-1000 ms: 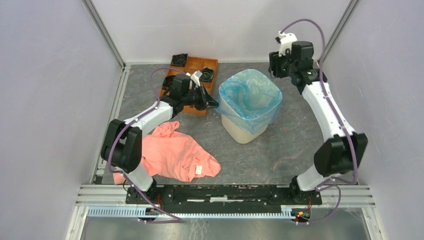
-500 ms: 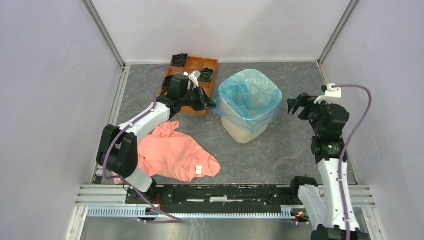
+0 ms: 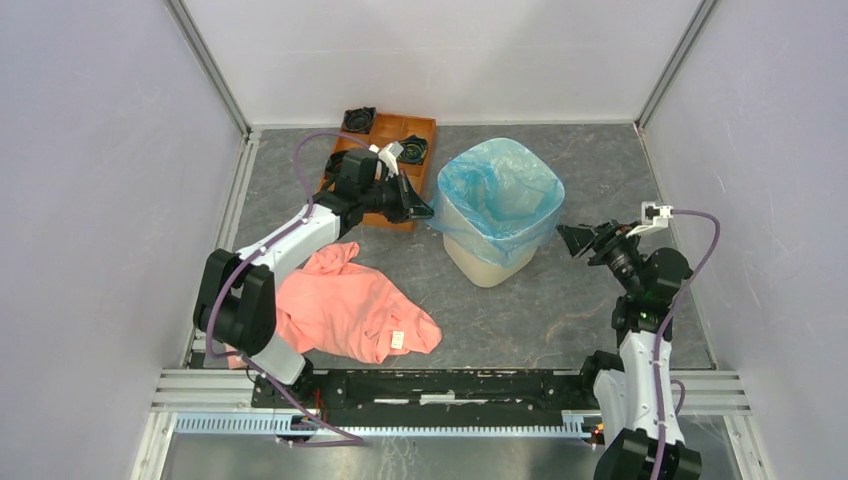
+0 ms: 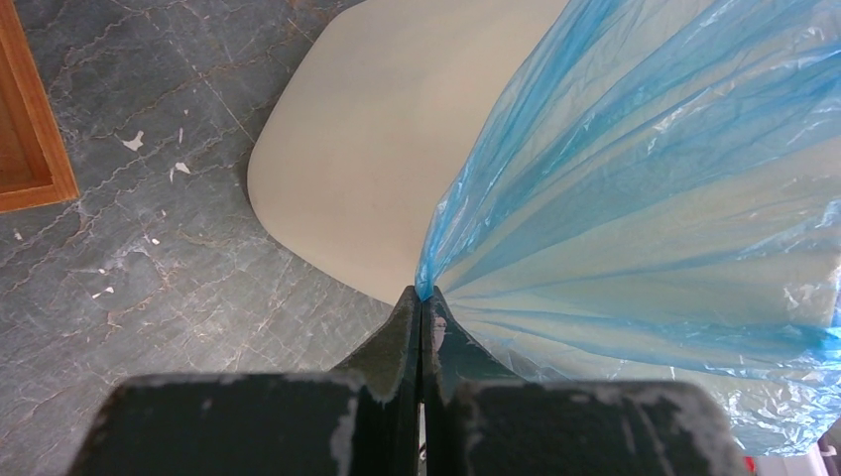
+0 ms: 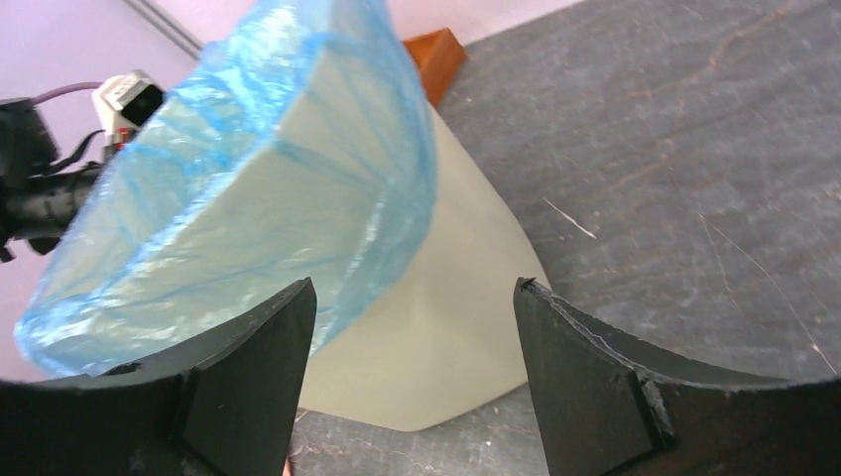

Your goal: Put the trash bags into the trash bin

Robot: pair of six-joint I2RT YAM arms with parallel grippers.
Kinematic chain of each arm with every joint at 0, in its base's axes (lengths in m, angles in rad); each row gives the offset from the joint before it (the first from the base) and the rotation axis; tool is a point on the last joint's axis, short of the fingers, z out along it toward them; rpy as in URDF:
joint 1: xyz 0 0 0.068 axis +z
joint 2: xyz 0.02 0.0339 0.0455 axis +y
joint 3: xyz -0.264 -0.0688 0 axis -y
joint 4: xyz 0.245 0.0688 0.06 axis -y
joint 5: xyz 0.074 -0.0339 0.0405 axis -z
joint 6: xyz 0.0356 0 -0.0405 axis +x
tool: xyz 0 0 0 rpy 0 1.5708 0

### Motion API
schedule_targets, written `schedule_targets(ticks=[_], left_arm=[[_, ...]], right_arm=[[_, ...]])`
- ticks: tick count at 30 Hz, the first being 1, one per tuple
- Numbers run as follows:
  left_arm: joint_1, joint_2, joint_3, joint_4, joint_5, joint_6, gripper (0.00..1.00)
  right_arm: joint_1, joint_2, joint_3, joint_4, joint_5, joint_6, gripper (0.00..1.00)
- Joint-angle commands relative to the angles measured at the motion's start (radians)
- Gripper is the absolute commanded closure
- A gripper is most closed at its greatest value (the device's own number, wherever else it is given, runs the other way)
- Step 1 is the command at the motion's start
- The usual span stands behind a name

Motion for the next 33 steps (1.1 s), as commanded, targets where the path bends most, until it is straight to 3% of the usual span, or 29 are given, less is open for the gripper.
schedule_targets(ticks=[1, 6, 12, 15, 18, 29, 33], left_arm=[[-0.001, -0.022, 0.034, 0.026, 0.032, 0.007, 0.98], [-0.001, -0.005, 0.037, 0.035, 0.033, 0.005, 0.98], [-0.004, 0.003, 0.03, 0.052, 0.035, -0.013, 0.98], [-0.006, -0.001, 0.022, 0.053, 0.033, -0.016, 0.98], [-0.009, -0.005, 0.014, 0.054, 0.027, -0.015, 0.98], [-0.011, 0.012, -0.034, 0.049, -0.03, 0.012, 0.98], [-0.012, -0.003, -0.052, 0.009, -0.105, 0.056, 0.98]], right_arm=[[0.015, -0.033, -0.014, 0.067, -0.071, 0.038, 0.2], [0.079, 0.019, -0.039, 0.174, -0.136, 0.022, 0.2], [0.161, 0.131, -0.009, 0.272, -0.134, 0.039, 0.4], [0.203, 0.161, -0.01, 0.282, -0.107, 0.033, 0.63], [0.23, 0.176, -0.021, 0.223, -0.065, -0.012, 0.99], [0.249, 0.271, -0.005, -0.089, 0.117, -0.263, 0.99], [0.25, 0.255, 0.042, -0.234, 0.263, -0.316, 1.0]])
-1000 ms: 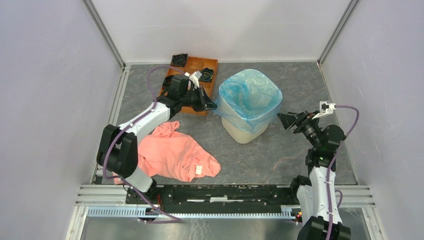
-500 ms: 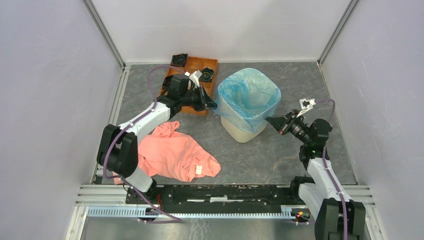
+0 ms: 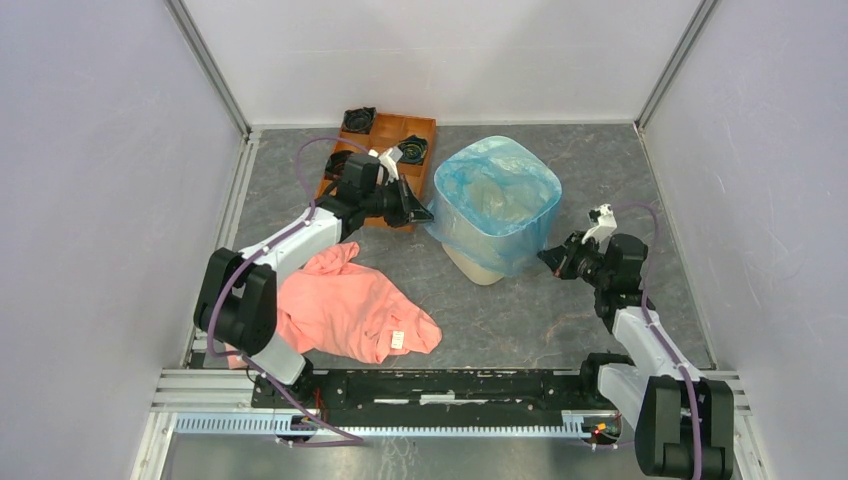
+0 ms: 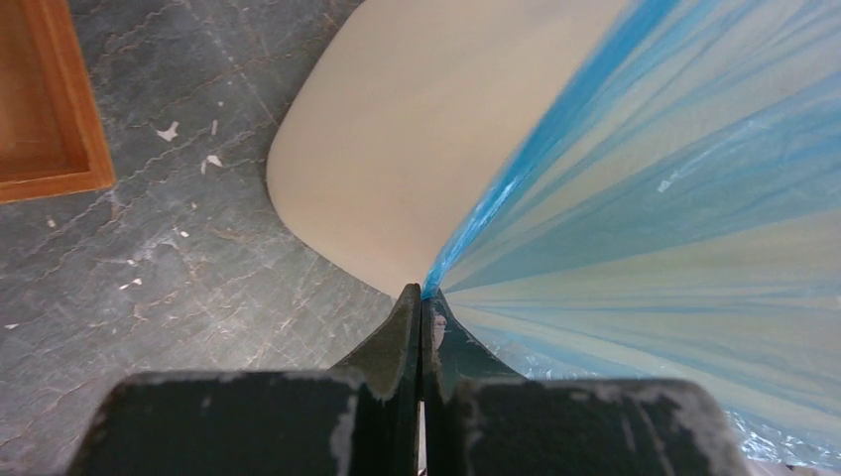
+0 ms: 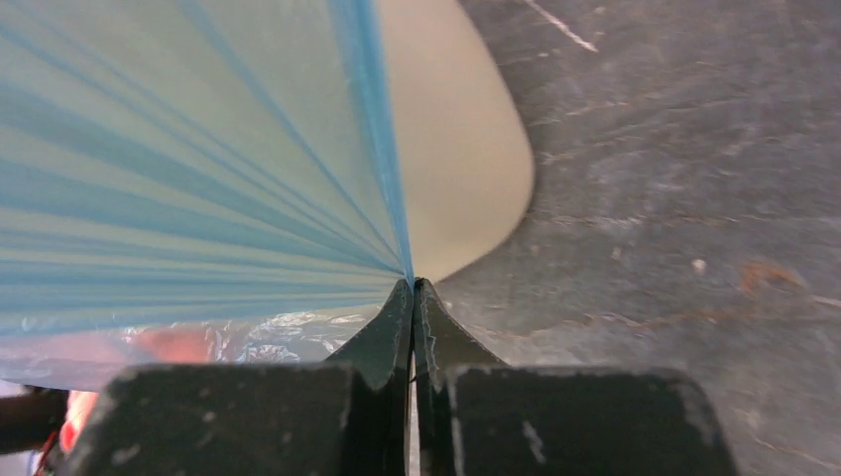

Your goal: Put the trash bags into the trash bin

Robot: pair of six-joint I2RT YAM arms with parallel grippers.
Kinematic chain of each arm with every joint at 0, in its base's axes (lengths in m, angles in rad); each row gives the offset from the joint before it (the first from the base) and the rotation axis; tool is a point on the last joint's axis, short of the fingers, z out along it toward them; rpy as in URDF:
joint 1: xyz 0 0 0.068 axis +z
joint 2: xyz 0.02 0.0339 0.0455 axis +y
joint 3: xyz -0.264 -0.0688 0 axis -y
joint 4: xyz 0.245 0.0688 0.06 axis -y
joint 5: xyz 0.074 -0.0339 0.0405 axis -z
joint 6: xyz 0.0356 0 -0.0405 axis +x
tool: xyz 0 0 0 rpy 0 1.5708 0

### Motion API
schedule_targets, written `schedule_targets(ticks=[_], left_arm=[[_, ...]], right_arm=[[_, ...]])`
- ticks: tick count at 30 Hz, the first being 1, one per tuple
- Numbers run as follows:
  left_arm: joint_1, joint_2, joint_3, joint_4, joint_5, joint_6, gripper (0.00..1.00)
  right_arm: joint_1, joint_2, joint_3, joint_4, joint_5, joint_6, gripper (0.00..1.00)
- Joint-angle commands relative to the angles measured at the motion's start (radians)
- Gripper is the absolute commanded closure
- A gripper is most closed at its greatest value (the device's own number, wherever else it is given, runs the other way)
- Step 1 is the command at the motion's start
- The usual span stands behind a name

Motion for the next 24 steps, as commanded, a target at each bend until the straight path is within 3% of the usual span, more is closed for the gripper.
schedule_targets(ticks=[1, 4, 7, 13, 15, 18, 20, 24], left_arm=[[-0.004, -0.009, -0.025, -0.025, -0.091, 0.067, 0.98], [-0.004, -0.022, -0.031, -0.047, -0.097, 0.085, 0.98], [-0.004, -0.035, -0.031, -0.059, -0.109, 0.099, 0.98], [-0.004, -0.05, -0.024, -0.075, -0.125, 0.123, 0.98], [-0.005, -0.046, -0.024, -0.069, -0.113, 0.122, 0.98], [-0.007, -0.038, -0.023, -0.05, -0.089, 0.108, 0.98], [-0.009, -0.035, -0.017, -0.042, -0.084, 0.102, 0.98], [-0.013, -0.035, -0.01, -0.034, -0.086, 0.092, 0.98]], right_arm=[[0.006, -0.019, 0.091, -0.199, 0.204, -0.108, 0.96], [0.008, -0.041, 0.181, -0.351, 0.321, -0.141, 0.68], [0.009, -0.098, 0.289, -0.477, 0.465, -0.175, 0.52], [0.037, -0.131, 0.6, -0.651, 0.687, -0.279, 0.37], [0.067, -0.105, 0.696, -0.65, 0.65, -0.335, 0.31], [0.166, 0.008, 0.838, -0.631, 0.411, -0.449, 0.25], [0.239, 0.133, 0.982, -0.694, 0.31, -0.482, 0.25], [0.38, 0.323, 1.13, -0.683, 0.257, -0.471, 0.29]])
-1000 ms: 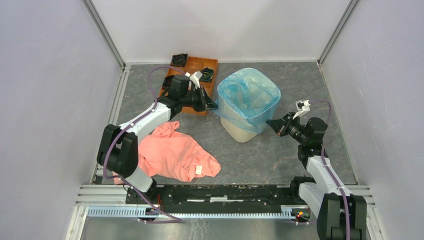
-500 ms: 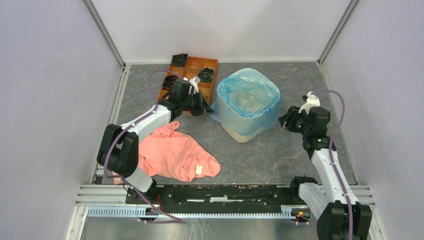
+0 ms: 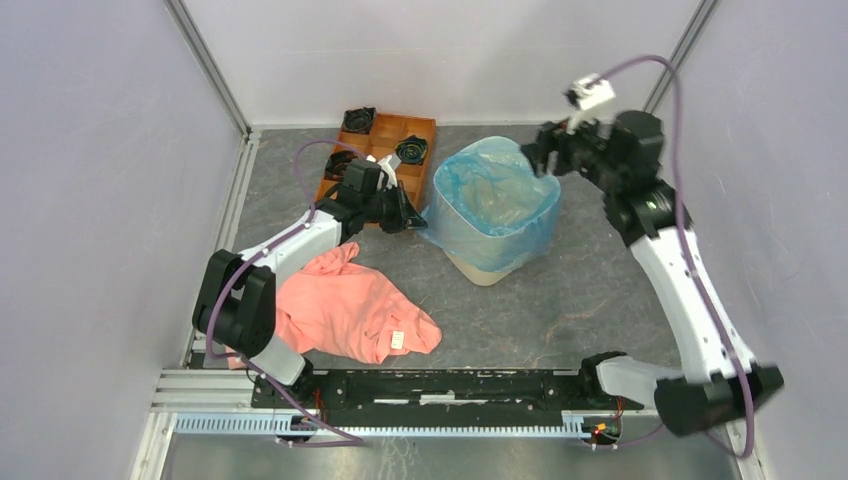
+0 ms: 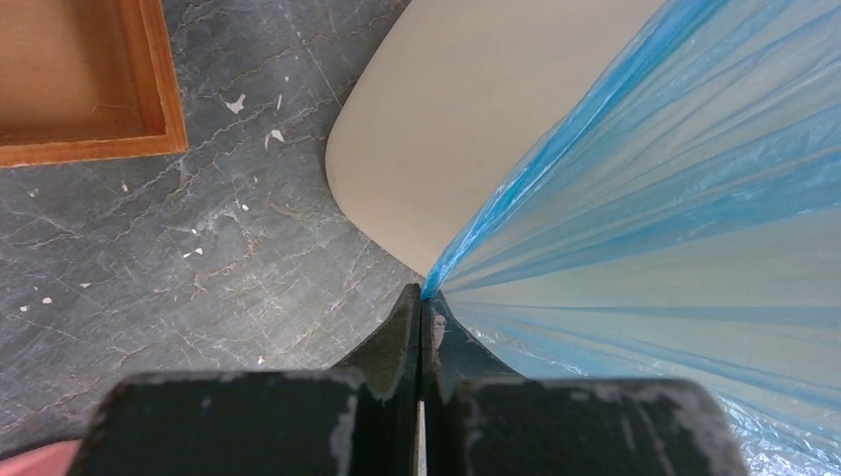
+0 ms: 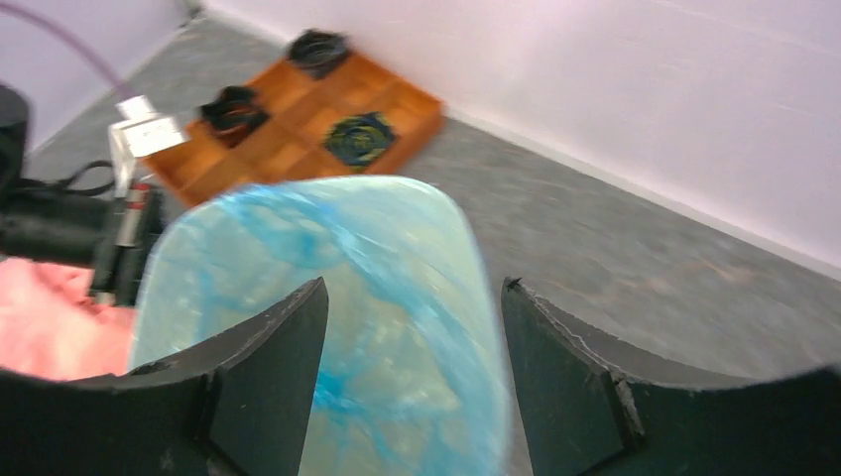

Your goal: Put the trash bags into the trash bin

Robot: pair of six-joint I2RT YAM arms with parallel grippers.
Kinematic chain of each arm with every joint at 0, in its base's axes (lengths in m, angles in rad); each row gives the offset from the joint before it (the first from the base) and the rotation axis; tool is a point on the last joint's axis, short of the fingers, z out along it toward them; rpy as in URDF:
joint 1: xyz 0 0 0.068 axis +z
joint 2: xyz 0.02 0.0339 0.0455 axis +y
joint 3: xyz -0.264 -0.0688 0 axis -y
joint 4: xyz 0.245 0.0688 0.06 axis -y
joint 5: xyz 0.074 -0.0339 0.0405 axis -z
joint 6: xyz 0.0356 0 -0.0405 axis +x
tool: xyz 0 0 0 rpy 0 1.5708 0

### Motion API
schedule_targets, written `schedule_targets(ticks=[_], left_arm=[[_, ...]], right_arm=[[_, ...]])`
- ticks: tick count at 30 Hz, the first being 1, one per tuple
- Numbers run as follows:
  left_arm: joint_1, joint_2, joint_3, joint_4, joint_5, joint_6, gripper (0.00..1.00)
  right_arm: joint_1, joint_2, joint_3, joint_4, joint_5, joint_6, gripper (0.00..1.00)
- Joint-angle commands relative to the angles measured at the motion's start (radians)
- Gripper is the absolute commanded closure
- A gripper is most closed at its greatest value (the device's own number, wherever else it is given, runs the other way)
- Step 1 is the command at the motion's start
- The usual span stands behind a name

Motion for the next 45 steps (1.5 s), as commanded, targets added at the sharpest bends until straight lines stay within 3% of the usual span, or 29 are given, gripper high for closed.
schedule_targets(ticks=[1, 6, 13, 16, 21, 24, 31, 36, 41, 45], left_arm=[[-0.011, -0.024, 0.017, 0.033, 0.013, 0.029, 0.98], [-0.02, -0.027, 0.019, 0.037, 0.015, 0.018, 0.98], [-0.026, -0.034, 0.021, 0.036, 0.006, 0.014, 0.98], [-0.028, -0.028, 0.024, 0.037, 0.001, 0.011, 0.98], [-0.03, -0.01, 0.041, 0.038, 0.005, 0.009, 0.98], [-0.032, -0.005, 0.045, 0.037, 0.007, 0.012, 0.98], [-0.032, -0.005, 0.035, 0.037, 0.008, 0.022, 0.98], [-0.032, -0.006, 0.038, 0.036, 0.013, 0.022, 0.98], [-0.033, -0.008, 0.04, 0.037, 0.018, 0.017, 0.98], [-0.036, -0.01, 0.04, 0.036, 0.021, 0.013, 0.98]], right_arm=[[0.124, 0.203, 0.128, -0.054, -0.137, -0.049, 0.33], [0.217, 0.425, 0.279, -0.102, 0.009, -0.044, 0.56], [0.233, 0.525, 0.214, -0.028, 0.305, -0.063, 0.71], [0.258, 0.559, 0.22, -0.046, 0.428, -0.09, 0.65], [0.301, 0.526, 0.3, -0.142, 0.578, -0.148, 0.4], [0.323, 0.449, 0.323, -0.214, 0.593, -0.173, 0.26], [0.37, 0.248, 0.176, -0.298, 0.468, -0.149, 0.21], [0.41, 0.251, 0.092, -0.341, 0.224, -0.123, 0.39], [0.429, 0.33, 0.068, -0.403, 0.271, -0.155, 0.63], [0.429, 0.416, 0.107, -0.417, 0.347, -0.144, 0.69]])
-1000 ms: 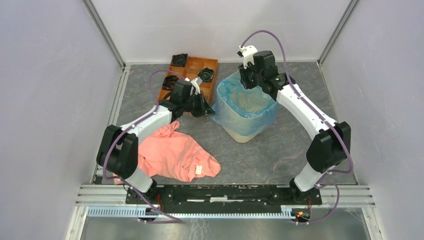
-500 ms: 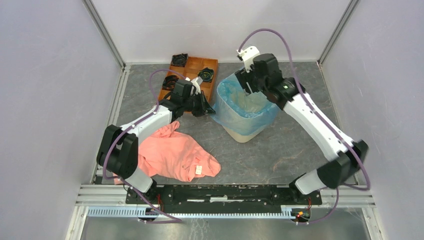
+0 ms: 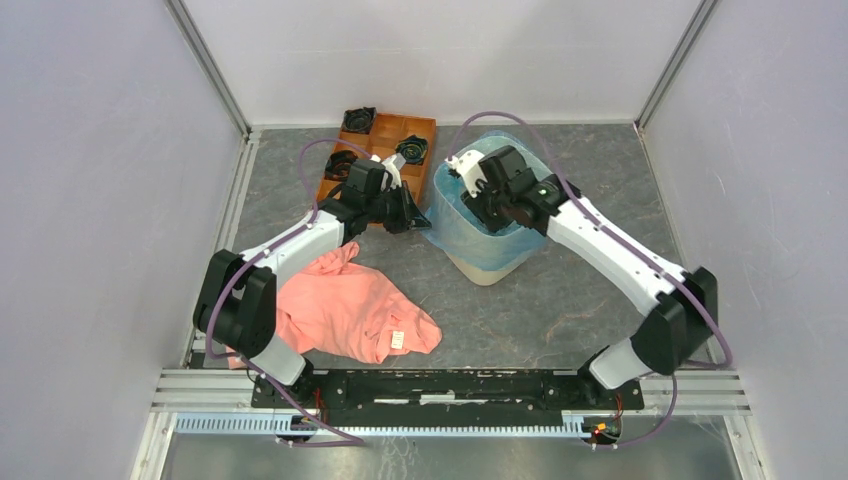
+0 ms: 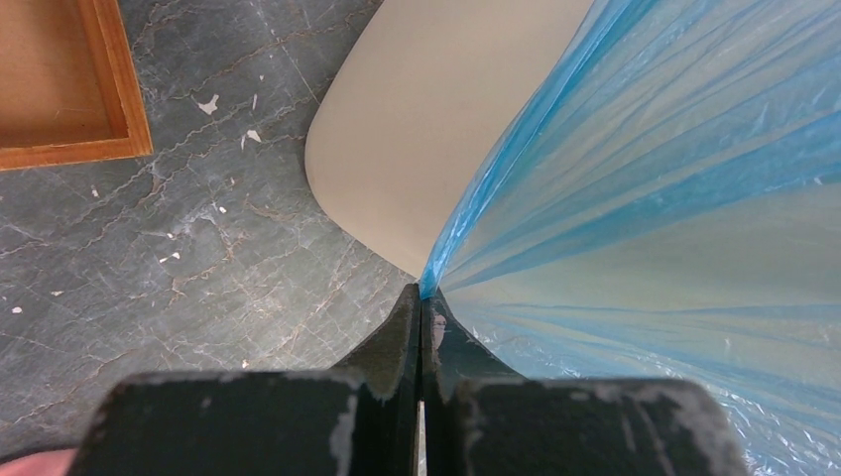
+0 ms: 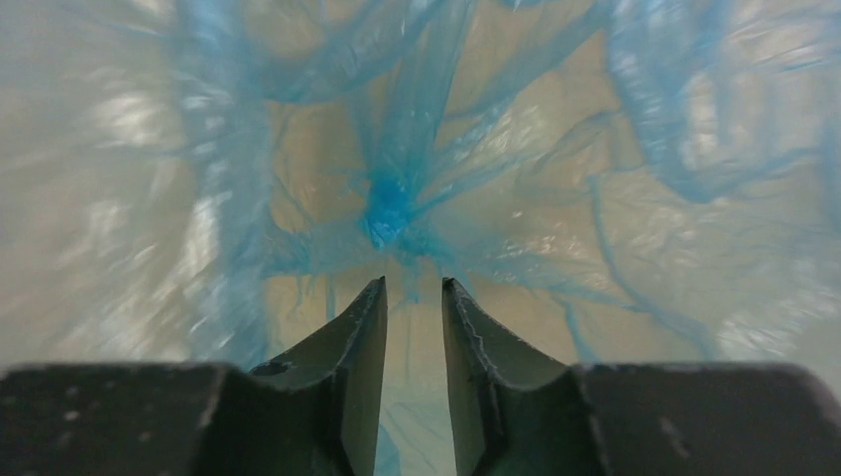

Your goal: Put the trash bags into the trash bin

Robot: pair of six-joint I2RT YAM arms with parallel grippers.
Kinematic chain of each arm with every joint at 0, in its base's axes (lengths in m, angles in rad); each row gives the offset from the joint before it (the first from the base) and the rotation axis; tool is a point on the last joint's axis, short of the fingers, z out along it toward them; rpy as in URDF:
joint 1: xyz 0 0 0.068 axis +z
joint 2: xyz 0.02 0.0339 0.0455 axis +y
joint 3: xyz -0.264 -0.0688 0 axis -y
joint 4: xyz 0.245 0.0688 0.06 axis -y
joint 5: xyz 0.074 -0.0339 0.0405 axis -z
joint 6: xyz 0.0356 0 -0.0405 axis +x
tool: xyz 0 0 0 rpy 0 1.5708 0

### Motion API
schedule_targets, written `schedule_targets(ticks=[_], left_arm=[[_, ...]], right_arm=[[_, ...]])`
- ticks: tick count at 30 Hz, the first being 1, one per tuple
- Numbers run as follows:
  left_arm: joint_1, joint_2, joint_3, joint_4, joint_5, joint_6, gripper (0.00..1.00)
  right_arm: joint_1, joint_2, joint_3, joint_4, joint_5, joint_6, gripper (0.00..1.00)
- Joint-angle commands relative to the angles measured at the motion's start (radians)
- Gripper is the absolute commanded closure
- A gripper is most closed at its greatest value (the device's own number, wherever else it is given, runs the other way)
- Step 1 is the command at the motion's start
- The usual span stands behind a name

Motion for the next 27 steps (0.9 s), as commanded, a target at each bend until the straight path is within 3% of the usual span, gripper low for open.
schedule_targets(ticks=[1, 4, 8, 14, 20, 27], left_arm=[[-0.012, -0.011, 0.032, 0.03, 0.021, 0.011, 0.98], [-0.015, -0.016, 0.034, 0.03, 0.019, 0.007, 0.98], [-0.017, -0.021, 0.031, 0.03, 0.018, 0.007, 0.98], [-0.017, -0.022, 0.034, 0.027, 0.013, 0.006, 0.98], [-0.018, -0.007, 0.048, 0.027, 0.015, 0.008, 0.98], [-0.02, 0.002, 0.057, 0.033, 0.015, 0.007, 0.97]], right_arm=[[-0.003, 0.067, 0.064, -0.045, 0.052, 0.007, 0.69], [-0.002, 0.072, 0.121, -0.023, 0.073, 0.027, 0.67], [-0.007, 0.074, 0.178, 0.02, 0.184, 0.031, 0.53], [-0.028, 0.124, 0.123, 0.133, 0.194, 0.028, 0.41], [-0.032, 0.148, -0.031, 0.302, 0.162, 0.059, 0.41], [-0.052, 0.239, -0.07, 0.351, 0.084, 0.111, 0.55]])
